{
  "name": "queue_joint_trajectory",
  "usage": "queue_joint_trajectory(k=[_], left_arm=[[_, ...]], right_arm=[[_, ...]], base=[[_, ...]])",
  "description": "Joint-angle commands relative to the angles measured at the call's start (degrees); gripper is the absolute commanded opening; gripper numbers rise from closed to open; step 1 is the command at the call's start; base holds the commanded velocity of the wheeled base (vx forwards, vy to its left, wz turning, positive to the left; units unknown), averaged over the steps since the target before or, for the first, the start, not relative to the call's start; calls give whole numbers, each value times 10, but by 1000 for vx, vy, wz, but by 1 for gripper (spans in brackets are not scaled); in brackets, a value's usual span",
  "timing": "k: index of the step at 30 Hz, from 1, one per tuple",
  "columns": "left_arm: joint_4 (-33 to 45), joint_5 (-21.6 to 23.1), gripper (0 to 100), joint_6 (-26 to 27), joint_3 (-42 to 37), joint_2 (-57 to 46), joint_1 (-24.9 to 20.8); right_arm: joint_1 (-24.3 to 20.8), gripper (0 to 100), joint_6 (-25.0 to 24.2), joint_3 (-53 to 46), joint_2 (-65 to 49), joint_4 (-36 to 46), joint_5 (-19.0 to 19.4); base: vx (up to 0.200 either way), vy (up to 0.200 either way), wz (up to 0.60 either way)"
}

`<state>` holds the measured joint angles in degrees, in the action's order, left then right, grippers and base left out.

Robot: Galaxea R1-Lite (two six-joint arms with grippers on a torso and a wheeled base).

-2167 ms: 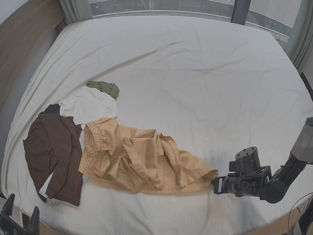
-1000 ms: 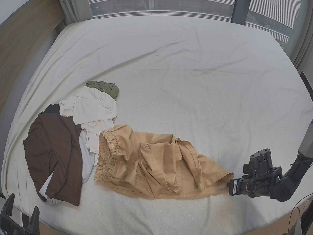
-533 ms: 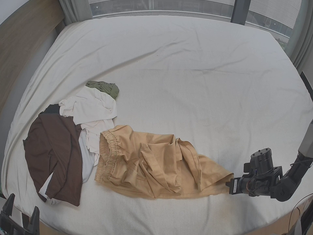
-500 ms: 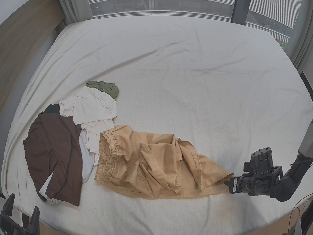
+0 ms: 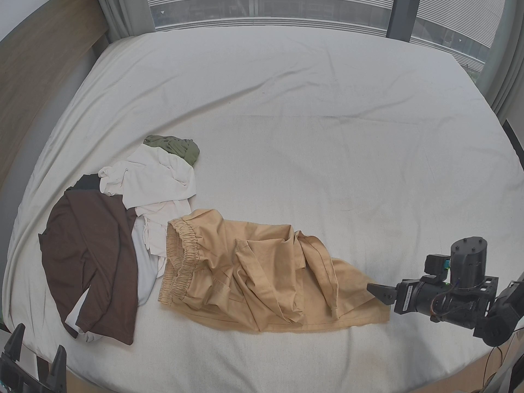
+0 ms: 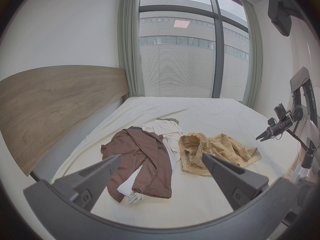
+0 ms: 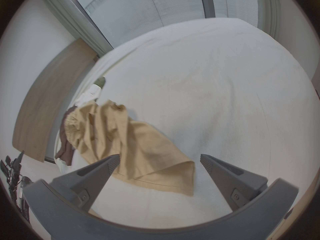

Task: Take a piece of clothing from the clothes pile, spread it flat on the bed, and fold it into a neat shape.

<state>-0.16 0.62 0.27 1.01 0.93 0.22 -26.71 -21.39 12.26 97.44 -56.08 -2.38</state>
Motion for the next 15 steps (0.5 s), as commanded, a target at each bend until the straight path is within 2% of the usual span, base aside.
queue_joint_trajectory(k=[1, 15], left_arm=[[0, 1, 100, 0, -10, -9, 0], [0, 10, 100, 3, -10, -9, -1]], right_arm=[[-38, 100, 0, 4, -72, -9, 1], [-116, 100, -3, 72, -44, -11, 33]], base=[[0, 0, 0], [0, 0, 0]])
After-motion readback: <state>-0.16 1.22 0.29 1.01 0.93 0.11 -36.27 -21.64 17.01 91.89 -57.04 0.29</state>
